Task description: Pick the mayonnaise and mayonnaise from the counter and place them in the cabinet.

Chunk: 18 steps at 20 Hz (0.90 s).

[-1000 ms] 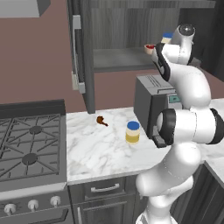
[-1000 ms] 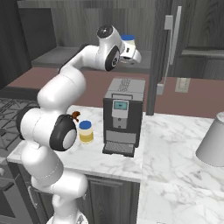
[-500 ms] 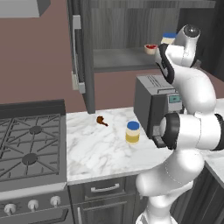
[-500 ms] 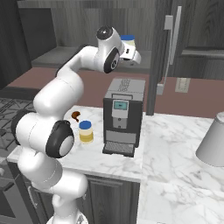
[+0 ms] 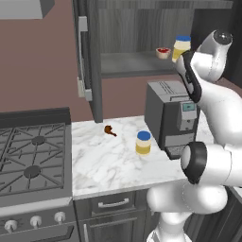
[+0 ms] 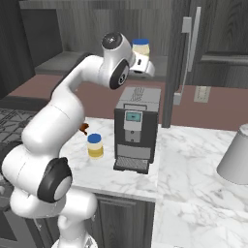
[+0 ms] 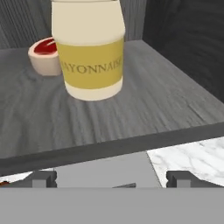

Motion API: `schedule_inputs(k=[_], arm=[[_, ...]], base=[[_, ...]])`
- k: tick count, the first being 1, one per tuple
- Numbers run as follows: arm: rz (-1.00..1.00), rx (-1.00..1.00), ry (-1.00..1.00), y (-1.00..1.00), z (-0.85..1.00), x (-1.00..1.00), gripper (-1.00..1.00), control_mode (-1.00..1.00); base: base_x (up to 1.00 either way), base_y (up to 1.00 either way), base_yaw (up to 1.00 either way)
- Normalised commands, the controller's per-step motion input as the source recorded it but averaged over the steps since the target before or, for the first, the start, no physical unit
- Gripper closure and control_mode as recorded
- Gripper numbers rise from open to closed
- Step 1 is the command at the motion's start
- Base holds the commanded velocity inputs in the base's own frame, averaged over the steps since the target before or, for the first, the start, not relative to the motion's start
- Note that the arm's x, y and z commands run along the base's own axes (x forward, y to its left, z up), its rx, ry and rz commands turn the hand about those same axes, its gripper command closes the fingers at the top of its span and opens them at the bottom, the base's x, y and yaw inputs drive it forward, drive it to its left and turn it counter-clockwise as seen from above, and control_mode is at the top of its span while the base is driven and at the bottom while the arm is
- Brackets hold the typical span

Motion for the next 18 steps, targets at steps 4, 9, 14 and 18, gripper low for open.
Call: schedule_inputs(k=[4,9,14,18], arm=[[0.04,0.0,0.0,0.13,-0.06,-0.63,-1.0,-1.0],[0.05,0.0,0.0,0.29,-0.18,-0.6,-1.0,-1.0],[0.05,0.0,0.0,0.39,-0.28,-0.47,-1.0,-1.0],[0.05,0.0,0.0,0.39,-0.39,-0.36,-1.0,-1.0]], base=[[0.0,0.0,0.0],[0.0,0.0,0.0],[0.0,0.0,0.0],[0.0,0.0,0.0]])
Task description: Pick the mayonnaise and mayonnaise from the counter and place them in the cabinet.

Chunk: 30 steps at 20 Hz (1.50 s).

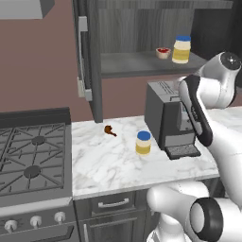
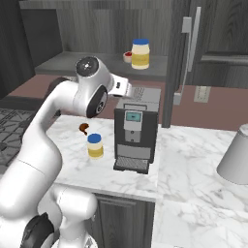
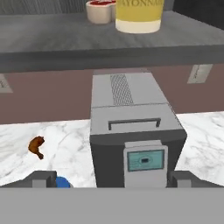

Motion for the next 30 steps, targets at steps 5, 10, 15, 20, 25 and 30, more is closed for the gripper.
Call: schedule_inputs(k=[5,10,15,20,25,30], arm=[[0.05,0.03,0.0,0.29,-0.54,-0.28,-1.0,-1.0],[0.06,0.03,0.02,0.28,-0.52,-0.23,-1.0,-1.0],[0.04,0.02,0.02,0.24,-0.5,-0.22,-1.0,-1.0],[0.02,0.0,0.03,0.3,-0.47,-0.17,-1.0,-1.0],[0.0,0.0,0.06,0.26,-0.48,-0.02,-1.0,-1.0],[0.0,0.0,0.07,0.2,-0.38,0.0,-1.0,-1.0]], base=[[0.0,0.0,0.0],[0.0,0.0,0.0],[0.0,0.0,0.0],[0.0,0.0,0.0],[0.0,0.0,0.0],[0.0,0.0,0.0]])
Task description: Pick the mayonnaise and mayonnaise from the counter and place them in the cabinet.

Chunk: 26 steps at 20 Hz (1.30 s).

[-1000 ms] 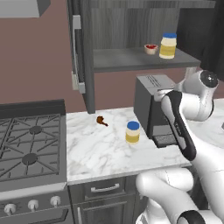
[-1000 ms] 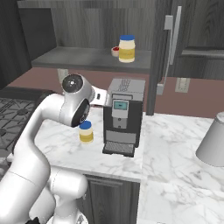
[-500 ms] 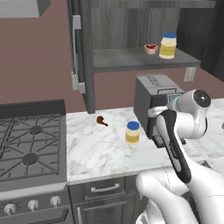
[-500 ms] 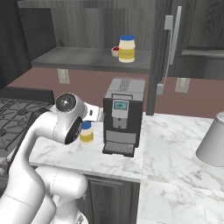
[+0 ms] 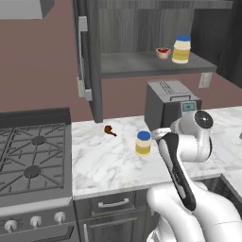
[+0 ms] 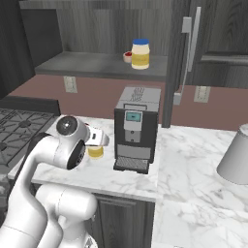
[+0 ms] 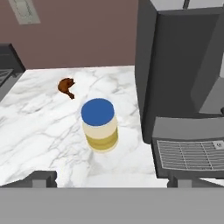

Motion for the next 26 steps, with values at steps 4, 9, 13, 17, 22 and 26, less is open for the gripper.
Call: schedule_inputs(k=[4,9,13,17,22,26], arm=[[0.02,0.0,0.08,0.16,-0.37,0.01,-1.0,-1.0],[0.03,0.0,0.04,0.17,-0.18,0.03,-1.0,-1.0],[0.0,0.0,0.05,0.1,-0.01,0.23,-1.0,-1.0],[0.0,0.0,0.06,0.09,-0.06,0.27,-1.0,-1.0],[0.0,-0.01,0.05,0.03,-0.05,0.27,-1.0,-1.0],[0.0,-0.01,0.06,0.04,-0.18,0.24,-1.0,-1.0]], base=[[0.0,0.0,0.0],[0.0,0.0,0.0],[0.0,0.0,0.0],[0.0,0.0,0.0],[0.0,0.0,0.0],[0.0,0.0,0.0]])
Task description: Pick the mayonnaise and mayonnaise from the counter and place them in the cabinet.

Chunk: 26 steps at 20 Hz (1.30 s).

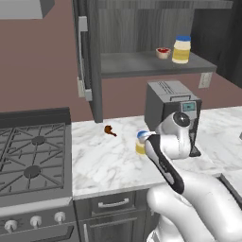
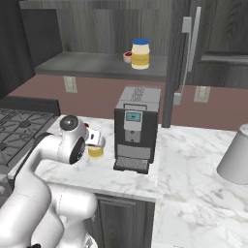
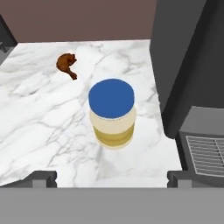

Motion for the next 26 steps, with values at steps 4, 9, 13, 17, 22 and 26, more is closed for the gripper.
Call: schedule_inputs(k=[4,9,13,17,22,26], arm=[[0.0,-0.02,0.01,0.06,-0.29,0.25,-1.0,-1.0],[0.01,-0.03,0.0,0.07,-0.31,0.22,-1.0,-1.0],[0.03,-0.03,0.0,0.09,-0.27,0.22,-1.0,-1.0],[0.03,-0.04,-0.01,0.03,-0.15,0.28,-1.0,-1.0],[0.03,-0.05,0.0,0.0,-0.12,0.25,-1.0,-1.0],[0.0,-0.07,0.0,0.0,-0.06,0.15,-1.0,-1.0]], base=[[0.0,0.0,0.0],[0.0,0.0,0.0],[0.0,0.0,0.0],[0.0,0.0,0.0],[0.0,0.0,0.0],[0.0,0.0,0.0]])
